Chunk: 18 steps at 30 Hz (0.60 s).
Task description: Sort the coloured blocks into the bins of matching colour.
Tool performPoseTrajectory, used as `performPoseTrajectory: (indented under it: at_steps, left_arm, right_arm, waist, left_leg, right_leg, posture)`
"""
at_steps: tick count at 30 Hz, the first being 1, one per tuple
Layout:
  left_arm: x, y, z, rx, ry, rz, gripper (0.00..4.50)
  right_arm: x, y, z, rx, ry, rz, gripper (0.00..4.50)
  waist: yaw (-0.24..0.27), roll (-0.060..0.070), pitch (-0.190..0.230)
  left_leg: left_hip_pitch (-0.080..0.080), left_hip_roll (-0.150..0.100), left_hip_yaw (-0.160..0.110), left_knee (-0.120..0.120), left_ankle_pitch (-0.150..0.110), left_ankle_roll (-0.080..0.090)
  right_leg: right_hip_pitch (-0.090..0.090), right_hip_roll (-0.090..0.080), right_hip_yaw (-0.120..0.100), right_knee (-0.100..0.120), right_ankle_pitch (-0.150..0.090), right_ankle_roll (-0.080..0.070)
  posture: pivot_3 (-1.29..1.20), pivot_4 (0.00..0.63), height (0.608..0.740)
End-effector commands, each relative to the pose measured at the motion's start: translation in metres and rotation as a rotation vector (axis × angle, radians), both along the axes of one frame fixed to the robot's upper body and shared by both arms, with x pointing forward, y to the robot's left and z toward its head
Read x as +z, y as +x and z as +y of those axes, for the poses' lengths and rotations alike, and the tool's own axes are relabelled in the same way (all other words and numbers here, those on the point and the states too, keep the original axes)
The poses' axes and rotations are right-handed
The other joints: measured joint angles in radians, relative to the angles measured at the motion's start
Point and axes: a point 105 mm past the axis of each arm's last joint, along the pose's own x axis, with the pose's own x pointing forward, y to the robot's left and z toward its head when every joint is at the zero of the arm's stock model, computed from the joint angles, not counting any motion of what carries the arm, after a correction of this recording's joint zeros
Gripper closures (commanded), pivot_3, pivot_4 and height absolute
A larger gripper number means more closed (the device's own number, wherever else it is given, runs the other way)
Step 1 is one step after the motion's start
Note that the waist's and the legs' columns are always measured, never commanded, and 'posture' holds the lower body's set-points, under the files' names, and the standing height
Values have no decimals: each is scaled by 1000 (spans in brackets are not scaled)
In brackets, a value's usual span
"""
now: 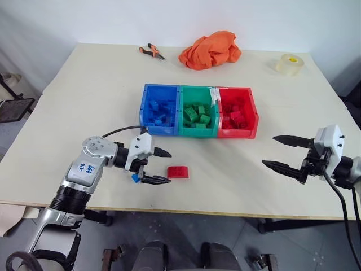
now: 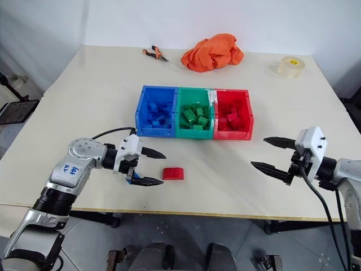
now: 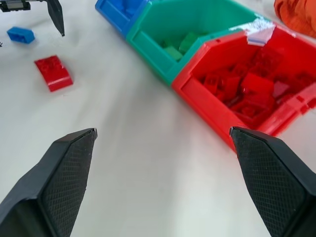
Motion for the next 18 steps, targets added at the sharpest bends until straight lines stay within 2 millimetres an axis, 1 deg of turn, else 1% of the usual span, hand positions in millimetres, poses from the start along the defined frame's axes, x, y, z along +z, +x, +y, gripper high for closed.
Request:
performPoseTrajectory:
  at_steps: [1, 8, 15, 18]
  left_arm:
    - [2, 1, -5, -27, -5, -28, 54]
    - [-7, 8, -23, -58, 10, -41, 54]
    - [-21, 18, -32, -48, 53, -49, 54]
    - [-24, 18, -37, -63, 53, -46, 54]
  right_arm:
    - [13, -4, -1, -3, -4, -50, 0]
    - [12, -6, 2, -11, 4, -51, 0]
    - [14, -10, 0, -23, -2, -52, 0]
    - [15, -12, -1, -28, -4, -54, 0]
  waist:
    - [-2, 0, 0]
    - [2, 0, 0]
    - [1, 0, 0]
    - [1, 0, 0]
  left_leg:
    - [0, 0, 0, 0, 0, 0]
    - [0, -1, 0, 0, 0, 0]
    - [0, -1, 1, 0, 0, 0]
    - [0, -1, 1, 0, 0, 0]
  right_leg:
    - [0, 0, 0, 0, 0, 0]
    - [0, 0, 0, 0, 0, 0]
    - [0, 0, 0, 0, 0, 0]
    - [0, 0, 0, 0, 0, 0]
  posture:
    - [0, 150, 740]
    - [0, 150, 740]
    - [0, 150, 740]
    - [0, 150, 740]
